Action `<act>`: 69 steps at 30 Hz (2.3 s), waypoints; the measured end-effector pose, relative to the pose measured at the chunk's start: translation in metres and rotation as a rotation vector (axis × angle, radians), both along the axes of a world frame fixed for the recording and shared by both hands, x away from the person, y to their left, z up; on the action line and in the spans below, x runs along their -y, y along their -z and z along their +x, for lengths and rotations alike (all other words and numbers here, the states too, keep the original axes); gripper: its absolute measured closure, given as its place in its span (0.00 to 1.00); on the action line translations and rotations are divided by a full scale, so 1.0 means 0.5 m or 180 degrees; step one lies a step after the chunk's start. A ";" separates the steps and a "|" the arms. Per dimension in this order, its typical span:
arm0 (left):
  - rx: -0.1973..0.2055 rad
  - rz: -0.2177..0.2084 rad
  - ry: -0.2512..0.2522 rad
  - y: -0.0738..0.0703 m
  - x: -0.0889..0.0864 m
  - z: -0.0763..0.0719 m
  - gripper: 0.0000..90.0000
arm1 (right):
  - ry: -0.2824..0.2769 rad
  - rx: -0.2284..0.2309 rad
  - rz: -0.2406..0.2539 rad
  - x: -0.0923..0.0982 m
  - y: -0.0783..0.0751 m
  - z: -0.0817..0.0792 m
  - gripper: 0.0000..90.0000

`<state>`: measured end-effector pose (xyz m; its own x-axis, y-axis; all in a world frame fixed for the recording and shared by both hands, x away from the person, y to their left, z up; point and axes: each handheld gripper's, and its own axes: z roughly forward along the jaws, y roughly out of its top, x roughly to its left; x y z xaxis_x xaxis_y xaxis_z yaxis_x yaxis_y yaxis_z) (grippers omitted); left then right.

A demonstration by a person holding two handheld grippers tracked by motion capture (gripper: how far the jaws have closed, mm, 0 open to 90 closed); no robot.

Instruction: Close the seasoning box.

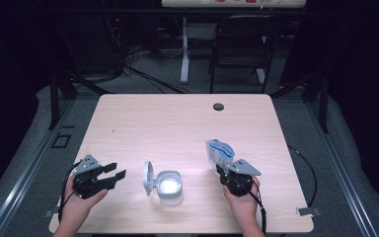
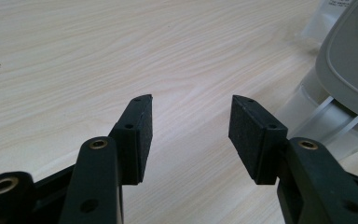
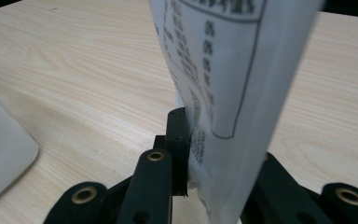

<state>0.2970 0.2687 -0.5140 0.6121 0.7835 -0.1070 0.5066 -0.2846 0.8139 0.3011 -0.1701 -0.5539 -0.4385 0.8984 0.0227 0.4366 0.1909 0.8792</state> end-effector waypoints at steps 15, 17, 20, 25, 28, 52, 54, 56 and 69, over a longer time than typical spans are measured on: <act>-0.0003 0.0008 0.0004 0.000 0.000 0.000 0.56 | 0.0048 -0.0149 0.0019 -0.007 0.020 0.006 0.87; -0.0003 0.0014 0.0012 0.000 0.001 0.000 0.56 | 0.0044 -0.0159 0.0006 -0.006 0.022 0.006 0.86; 0.0010 0.0008 0.0012 0.002 0.002 0.000 0.56 | 0.0049 -0.0145 0.0012 -0.006 0.026 0.007 0.85; 0.0013 0.0005 0.0017 0.001 0.003 0.000 0.56 | 0.0070 -0.0160 0.0008 -0.002 0.027 0.007 0.80; 0.0009 0.0002 0.0006 0.000 0.002 -0.001 0.56 | 0.0057 -0.0163 -0.0009 -0.001 0.027 0.005 0.74; 0.0047 -0.0065 0.0084 -0.018 0.009 -0.007 0.55 | -0.0013 -0.0059 -0.0074 0.002 0.023 -0.007 0.50; 0.0063 -0.0119 0.0105 -0.019 0.012 -0.006 0.55 | -0.0005 -0.0044 -0.0043 0.003 0.023 -0.008 0.50; 0.0073 -0.0115 0.0129 -0.020 0.016 -0.006 0.55 | -0.0002 -0.0042 -0.0052 0.005 0.022 -0.009 0.50; 0.0012 -0.0159 0.0394 -0.036 0.042 -0.011 0.70 | 0.0047 0.0019 -0.0037 0.017 0.018 -0.020 0.50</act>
